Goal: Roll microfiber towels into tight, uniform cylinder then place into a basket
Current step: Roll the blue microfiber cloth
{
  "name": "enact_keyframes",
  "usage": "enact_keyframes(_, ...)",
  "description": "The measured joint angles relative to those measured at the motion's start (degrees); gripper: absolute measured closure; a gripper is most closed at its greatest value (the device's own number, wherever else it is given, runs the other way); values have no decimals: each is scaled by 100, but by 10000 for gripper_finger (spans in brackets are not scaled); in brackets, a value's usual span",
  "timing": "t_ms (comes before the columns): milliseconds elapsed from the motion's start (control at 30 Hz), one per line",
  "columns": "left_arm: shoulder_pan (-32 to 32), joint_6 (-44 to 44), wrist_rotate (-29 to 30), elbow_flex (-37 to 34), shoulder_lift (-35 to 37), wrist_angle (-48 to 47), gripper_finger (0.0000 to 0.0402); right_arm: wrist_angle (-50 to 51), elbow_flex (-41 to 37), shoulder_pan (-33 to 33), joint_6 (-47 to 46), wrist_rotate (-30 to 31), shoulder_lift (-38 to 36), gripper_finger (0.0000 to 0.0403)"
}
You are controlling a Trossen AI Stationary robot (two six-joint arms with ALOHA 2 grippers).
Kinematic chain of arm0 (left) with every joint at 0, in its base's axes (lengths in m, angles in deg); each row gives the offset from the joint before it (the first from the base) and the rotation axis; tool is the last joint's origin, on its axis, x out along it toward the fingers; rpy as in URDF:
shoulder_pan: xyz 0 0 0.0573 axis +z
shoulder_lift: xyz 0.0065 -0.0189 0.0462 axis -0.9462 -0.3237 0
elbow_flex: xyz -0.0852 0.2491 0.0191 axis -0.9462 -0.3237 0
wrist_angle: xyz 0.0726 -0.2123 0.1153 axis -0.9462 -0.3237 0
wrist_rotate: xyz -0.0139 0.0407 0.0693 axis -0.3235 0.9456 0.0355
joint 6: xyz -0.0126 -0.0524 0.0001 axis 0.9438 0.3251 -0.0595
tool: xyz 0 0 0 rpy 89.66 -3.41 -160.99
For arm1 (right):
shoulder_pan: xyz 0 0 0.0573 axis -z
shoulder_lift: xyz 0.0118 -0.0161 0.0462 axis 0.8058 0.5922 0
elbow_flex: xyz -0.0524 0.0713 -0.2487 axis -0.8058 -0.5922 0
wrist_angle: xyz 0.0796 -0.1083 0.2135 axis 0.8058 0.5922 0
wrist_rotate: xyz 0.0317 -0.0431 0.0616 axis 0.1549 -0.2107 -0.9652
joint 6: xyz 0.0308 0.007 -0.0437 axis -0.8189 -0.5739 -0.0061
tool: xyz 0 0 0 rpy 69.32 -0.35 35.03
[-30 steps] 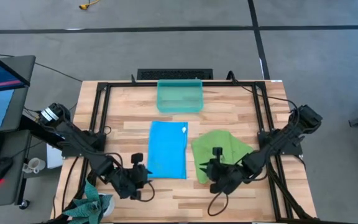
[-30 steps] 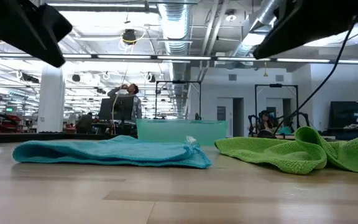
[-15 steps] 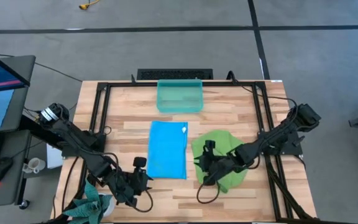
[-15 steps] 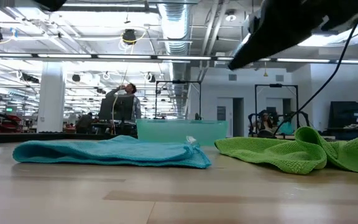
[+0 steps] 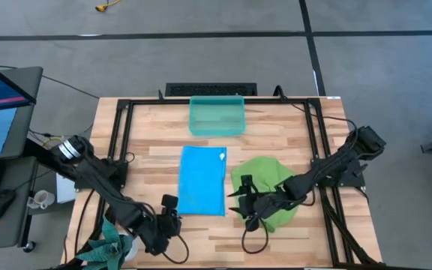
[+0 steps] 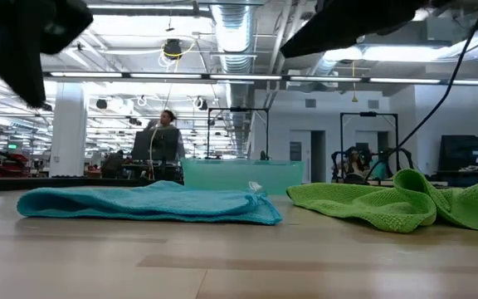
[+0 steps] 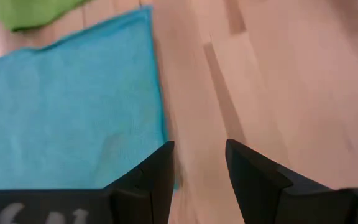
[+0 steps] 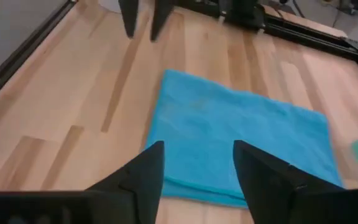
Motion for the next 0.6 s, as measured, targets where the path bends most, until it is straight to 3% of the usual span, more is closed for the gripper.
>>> enact_keyframes(267, 35, 32, 196, 0, -451, -92, 265, -1227, 16, -74, 829, -109, 1092, 174)
enact_keyframes(400, 59, 280, 242, -7, -480, -134, 265, -1238, 218, -20, 917, -130, 1506, 174)
enact_keyframes(600, 122, 399, 498, -17, -480, -162, 265, -1246, 464, 281, 862, -1165, 1889, 174)
